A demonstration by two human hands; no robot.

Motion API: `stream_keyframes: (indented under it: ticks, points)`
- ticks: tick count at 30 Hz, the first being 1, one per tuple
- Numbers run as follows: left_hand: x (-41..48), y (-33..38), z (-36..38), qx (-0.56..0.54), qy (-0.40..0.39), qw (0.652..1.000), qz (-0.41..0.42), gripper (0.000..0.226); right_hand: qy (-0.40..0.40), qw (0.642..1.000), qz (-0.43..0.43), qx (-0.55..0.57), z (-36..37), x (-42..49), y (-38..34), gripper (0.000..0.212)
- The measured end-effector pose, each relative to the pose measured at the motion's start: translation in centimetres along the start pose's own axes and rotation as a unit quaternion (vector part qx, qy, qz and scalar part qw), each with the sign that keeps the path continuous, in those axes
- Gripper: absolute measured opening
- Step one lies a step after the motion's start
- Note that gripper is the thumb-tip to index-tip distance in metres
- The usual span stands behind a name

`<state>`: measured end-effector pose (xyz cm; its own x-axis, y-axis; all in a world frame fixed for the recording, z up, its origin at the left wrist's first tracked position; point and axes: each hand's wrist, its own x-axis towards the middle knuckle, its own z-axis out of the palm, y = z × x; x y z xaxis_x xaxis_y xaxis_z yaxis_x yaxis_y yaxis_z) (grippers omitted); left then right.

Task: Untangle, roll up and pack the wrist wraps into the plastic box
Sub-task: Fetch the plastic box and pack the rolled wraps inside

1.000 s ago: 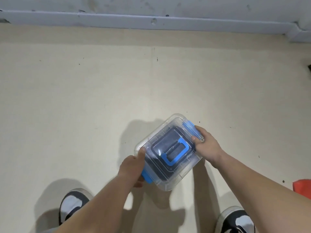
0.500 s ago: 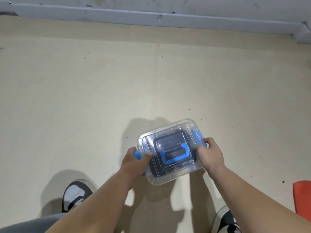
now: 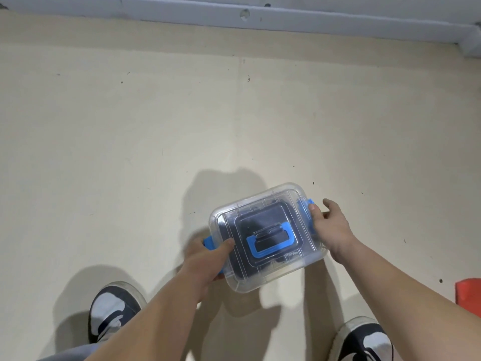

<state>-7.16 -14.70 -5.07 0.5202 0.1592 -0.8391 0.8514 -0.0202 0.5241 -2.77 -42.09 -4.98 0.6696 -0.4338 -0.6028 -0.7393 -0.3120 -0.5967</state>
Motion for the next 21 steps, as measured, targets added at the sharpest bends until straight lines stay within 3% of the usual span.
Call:
stream_keyframes:
  ticks: [3, 6, 10, 14, 17, 21]
  points:
    - [-0.4, 0.3, 0.2, 0.021, 0.012, 1.0, 0.013, 0.024, -0.031, 0.998, 0.037, -0.046, -0.6, 0.8, -0.8, 0.034]
    - [-0.7, 0.2, 0.6, 0.078, 0.036, 0.995, 0.051, 0.021, -0.046, 0.993, -0.001, -0.113, -0.4, 0.4, -1.6, 0.039]
    - [-1.0, -0.5, 1.7, 0.162, 0.077, 0.98, 0.088, 0.029, 0.025, 0.973, -0.099, -0.208, 1.0, -1.0, -0.6, 0.041]
    - [-1.3, -0.9, 2.6, 0.19, 0.101, 0.972, 0.09, 0.032, 0.066, 0.969, -0.137, -0.196, 2.3, -2.1, 1.3, 0.031]
    - [-1.8, -0.8, 2.5, 0.222, 0.098, 0.965, 0.095, 0.037, 0.039, 0.973, -0.116, -0.197, 1.7, -1.6, 0.9, 0.033]
    - [-2.8, -1.0, 2.4, 0.289, 0.1, 0.949, 0.08, 0.053, -0.039, 0.991, -0.021, -0.128, 0.8, -1.2, 0.5, 0.049]
